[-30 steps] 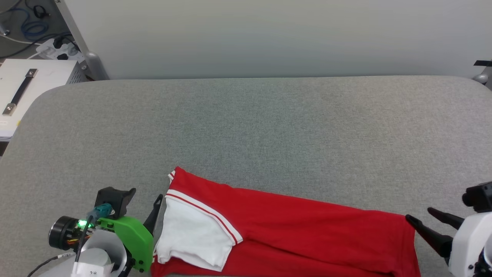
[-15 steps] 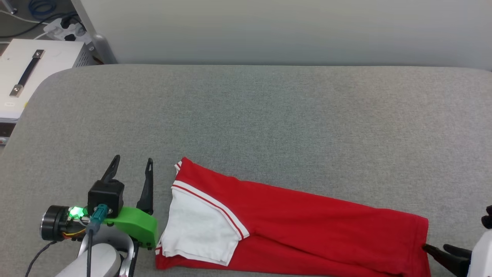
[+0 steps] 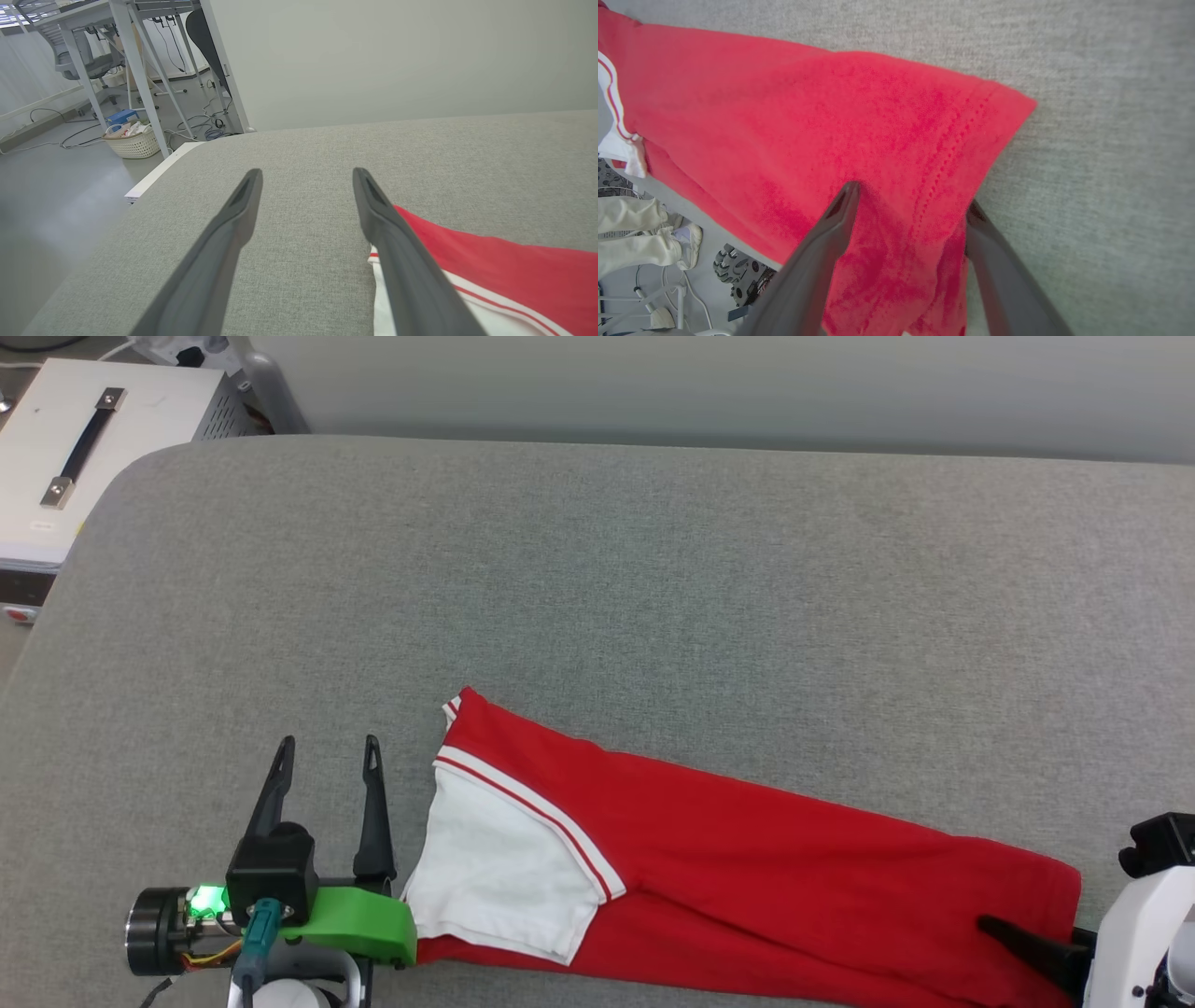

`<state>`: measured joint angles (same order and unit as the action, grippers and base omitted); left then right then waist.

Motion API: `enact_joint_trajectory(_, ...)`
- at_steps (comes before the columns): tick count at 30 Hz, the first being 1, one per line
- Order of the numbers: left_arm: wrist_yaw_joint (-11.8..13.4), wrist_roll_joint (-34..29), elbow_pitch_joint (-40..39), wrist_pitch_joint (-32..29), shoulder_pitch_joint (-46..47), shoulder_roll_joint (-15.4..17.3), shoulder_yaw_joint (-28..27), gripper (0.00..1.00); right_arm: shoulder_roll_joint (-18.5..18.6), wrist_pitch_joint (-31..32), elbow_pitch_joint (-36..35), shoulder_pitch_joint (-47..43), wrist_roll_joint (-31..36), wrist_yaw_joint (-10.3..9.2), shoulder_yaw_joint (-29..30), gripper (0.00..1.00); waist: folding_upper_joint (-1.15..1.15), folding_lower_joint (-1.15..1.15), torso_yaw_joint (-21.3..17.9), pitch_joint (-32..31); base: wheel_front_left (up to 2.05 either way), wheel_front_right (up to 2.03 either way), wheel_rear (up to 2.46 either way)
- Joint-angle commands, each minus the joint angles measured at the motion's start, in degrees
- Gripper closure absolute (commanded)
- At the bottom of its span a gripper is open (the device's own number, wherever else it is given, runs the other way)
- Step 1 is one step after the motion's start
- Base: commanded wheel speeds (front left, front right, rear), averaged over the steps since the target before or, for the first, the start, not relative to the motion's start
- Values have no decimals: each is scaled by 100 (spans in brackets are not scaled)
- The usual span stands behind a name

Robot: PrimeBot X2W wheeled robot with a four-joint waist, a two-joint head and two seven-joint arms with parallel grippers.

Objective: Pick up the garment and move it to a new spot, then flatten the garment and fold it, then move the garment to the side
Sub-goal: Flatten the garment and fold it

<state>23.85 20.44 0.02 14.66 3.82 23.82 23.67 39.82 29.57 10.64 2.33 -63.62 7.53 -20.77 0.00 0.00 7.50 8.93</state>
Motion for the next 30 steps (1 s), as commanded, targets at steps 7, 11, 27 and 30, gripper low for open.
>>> enact_joint_trajectory(7,-566,-701,48,33,-231,-618,-641,0,-150,-80,-50,246,-130,-4,-612,0,0,0,167,104,0,0,0)
enact_joint_trajectory(11,-833,-992,58,33,-302,-873,-857,0,-88,-213,-51,357,-72,-4,-858,45,0,0,192,68,0,0,0)
enact_joint_trajectory(27,-1412,-1660,64,34,-696,-1348,-1528,0,639,-850,499,494,-194,-4,-578,100,0,0,71,-243,0,0,0)
enact_joint_trajectory(30,-1493,-1714,45,34,-728,-1384,-1578,0,826,-864,784,501,-165,-4,-430,100,0,0,68,-282,0,0,0)
